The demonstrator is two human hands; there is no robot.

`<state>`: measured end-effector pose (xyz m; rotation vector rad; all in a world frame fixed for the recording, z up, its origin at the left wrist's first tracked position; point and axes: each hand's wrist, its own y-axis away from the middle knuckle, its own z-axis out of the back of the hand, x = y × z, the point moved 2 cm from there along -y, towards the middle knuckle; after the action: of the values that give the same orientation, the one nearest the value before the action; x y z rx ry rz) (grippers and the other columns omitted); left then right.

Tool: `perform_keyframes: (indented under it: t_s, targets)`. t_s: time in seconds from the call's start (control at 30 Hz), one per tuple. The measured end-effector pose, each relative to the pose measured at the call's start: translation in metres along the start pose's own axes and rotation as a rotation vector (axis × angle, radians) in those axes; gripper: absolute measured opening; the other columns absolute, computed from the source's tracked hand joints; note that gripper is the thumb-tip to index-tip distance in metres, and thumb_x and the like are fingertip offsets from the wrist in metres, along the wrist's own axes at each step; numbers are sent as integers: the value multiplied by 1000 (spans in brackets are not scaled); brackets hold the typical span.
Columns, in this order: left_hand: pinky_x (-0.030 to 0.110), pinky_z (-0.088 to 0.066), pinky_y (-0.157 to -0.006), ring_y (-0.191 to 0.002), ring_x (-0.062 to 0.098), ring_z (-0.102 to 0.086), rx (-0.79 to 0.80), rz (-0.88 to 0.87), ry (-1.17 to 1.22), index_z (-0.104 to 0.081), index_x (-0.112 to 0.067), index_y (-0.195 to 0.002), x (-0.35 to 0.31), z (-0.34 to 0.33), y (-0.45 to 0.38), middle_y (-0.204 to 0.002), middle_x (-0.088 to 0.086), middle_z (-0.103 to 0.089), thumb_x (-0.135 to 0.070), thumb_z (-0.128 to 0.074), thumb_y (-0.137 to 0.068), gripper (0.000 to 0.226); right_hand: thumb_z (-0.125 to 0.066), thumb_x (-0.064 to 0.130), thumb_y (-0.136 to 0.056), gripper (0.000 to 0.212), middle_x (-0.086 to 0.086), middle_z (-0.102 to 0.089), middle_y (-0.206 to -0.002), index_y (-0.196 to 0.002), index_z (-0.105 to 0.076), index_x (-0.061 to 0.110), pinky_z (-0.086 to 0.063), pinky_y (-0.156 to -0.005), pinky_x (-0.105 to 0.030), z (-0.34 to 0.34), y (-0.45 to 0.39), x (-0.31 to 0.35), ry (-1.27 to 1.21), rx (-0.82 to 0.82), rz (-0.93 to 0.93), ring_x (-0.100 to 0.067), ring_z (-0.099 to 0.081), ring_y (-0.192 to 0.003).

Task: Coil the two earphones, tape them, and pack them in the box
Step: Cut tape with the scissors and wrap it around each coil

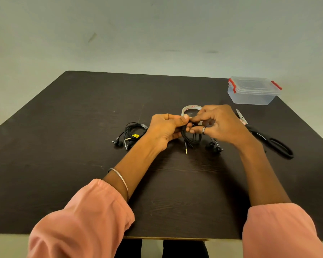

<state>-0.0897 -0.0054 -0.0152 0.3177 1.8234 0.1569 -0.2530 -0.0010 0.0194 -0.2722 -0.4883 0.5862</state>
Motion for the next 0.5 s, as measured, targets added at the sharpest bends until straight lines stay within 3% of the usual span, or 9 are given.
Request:
perform_keyframes:
  t_s: [0.1, 0.2, 0.33, 0.5]
  targets:
    - [31, -59, -67, -67, 18, -71, 3, 5, 15, -64, -8, -82, 0, 1, -1, -74, 9, -73, -9, -72, -83, 8, -85, 24, -69, 37, -1, -69, -93, -104, -76, 16, -38, -73, -10, -1, 1, -2, 0, 20, -23, -13, -61, -85]
    - [32, -59, -71, -67, 18, -70, 4, -16, 7, -64, -9, -82, -1, 3, -3, -73, 8, -73, -8, -71, -83, 7, -74, 32, -80, 26, 2, -66, -99, -102, -77, 19, -45, -80, -20, -2, 2, -4, -132, 10, -80, -13, -61, -93]
    - [29, -60, -68, -67, 18, -70, 40, -68, -4, -65, -6, -89, -2, 3, -4, -77, 10, -73, -5, -69, -84, 6, -63, 17, -91, 16, 1, -71, -101, -98, -76, 12, -51, -90, -26, -4, 2, -8, -447, -44, -225, -9, -66, -98]
    - [31, -58, -68, -71, 18, -70, 23, -100, -42, -64, -10, -92, -2, 4, -4, -81, 8, -73, -5, -71, -82, 13, -67, -2, -84, 11, -15, -74, -83, -94, -73, -1, -60, -75, -33, -11, 3, -6, -775, -85, -318, -26, -73, -78]
